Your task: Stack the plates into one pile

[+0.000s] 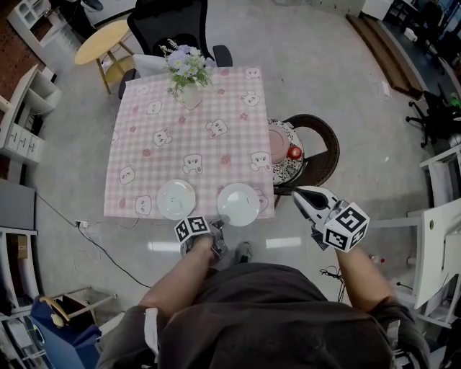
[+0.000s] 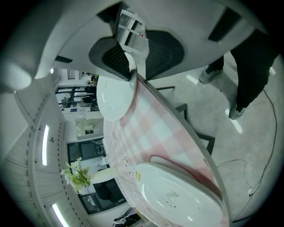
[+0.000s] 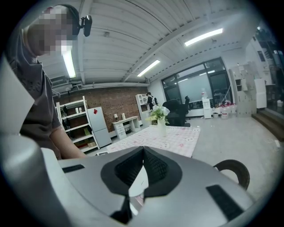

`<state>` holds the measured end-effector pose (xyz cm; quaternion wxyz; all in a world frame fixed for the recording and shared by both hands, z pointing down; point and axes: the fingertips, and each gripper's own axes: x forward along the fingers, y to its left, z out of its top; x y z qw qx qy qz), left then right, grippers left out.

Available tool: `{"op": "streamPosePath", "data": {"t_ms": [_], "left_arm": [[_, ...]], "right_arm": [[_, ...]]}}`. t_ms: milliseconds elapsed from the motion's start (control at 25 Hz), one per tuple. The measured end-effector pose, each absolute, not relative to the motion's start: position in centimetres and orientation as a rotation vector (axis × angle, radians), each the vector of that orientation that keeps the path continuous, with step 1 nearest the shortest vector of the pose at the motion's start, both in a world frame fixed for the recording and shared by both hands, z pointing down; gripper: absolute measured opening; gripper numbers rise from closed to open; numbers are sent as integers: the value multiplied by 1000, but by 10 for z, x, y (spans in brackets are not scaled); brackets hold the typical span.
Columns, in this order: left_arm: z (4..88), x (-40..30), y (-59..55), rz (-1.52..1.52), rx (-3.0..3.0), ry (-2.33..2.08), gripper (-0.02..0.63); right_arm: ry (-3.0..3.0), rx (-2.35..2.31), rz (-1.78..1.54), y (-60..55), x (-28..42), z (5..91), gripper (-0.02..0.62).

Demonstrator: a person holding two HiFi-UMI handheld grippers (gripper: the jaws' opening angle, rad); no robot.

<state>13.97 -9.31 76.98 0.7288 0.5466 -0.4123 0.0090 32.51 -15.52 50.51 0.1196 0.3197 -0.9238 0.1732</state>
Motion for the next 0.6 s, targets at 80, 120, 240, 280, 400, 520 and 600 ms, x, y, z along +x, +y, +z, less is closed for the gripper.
{"op": "streamPosePath", "data": {"t_ms": [80, 120, 240, 280, 400, 520, 600], "left_arm": [[765, 137, -90, 0, 1207, -900, 56], [760, 137, -90, -19, 1211, -890, 46], [746, 138, -91, -81, 1239, -844, 20], [742, 138, -91, -91, 1248, -833, 18], [734, 134, -93, -116, 1280, -815, 14], [724, 132, -97, -146, 1324, -785, 11], [716, 128, -98, -167, 1349, -764, 11]], "right_arm": [[-2708, 926, 499, -155, 322, 503, -5], [-2710, 923, 497, -156, 321, 502, -5], [-2713, 923, 495, -158, 318, 500, -5], [-2714, 923, 495, -159, 317, 499, -5], [-2717, 916, 490, -162, 311, 497, -5], [-2715, 905, 484, -164, 304, 496, -5], [-2716, 899, 478, -165, 300, 496, -5]]}}
